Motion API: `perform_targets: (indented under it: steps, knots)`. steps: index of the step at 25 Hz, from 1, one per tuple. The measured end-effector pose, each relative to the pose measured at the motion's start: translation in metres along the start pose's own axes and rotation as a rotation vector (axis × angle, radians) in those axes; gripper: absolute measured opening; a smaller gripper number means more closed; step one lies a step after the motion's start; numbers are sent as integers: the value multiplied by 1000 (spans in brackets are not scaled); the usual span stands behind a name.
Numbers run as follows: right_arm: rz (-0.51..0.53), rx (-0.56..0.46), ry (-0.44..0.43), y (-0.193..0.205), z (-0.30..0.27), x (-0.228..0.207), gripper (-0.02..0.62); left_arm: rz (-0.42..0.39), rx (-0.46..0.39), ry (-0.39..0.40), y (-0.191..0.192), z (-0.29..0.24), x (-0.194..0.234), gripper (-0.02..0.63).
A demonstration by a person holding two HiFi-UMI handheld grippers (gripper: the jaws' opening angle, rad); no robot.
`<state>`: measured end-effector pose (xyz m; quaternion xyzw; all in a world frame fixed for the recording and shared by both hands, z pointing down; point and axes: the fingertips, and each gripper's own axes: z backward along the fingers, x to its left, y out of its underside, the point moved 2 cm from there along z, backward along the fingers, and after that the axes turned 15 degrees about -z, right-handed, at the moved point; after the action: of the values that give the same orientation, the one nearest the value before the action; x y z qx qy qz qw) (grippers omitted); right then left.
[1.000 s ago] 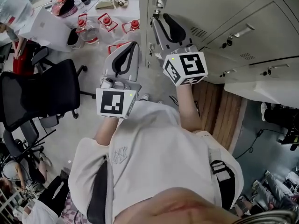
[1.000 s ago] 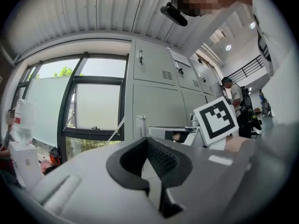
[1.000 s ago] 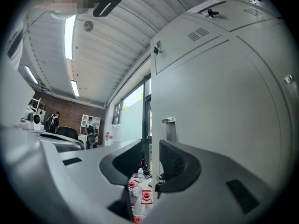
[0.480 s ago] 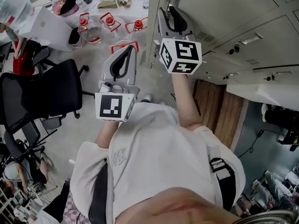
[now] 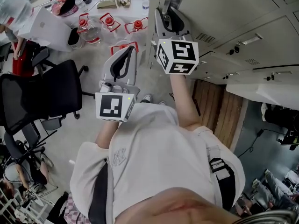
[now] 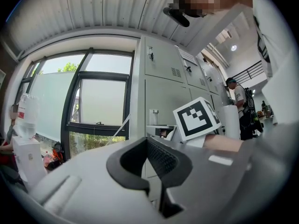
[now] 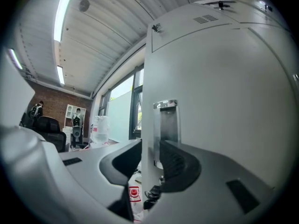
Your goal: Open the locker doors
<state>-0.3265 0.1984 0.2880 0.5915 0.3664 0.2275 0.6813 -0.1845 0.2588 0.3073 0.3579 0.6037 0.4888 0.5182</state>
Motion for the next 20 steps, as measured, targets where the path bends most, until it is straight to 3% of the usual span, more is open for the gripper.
perform_targets:
  steps: [10,20]
  knots:
    - [-76,16,-148,2,92,29,84,-4,-54,62,-12,-16,-16,-5]
    - [-86,-11,-272,-2,171,22,84,-7,-100,154,-29,-21,-52,-5]
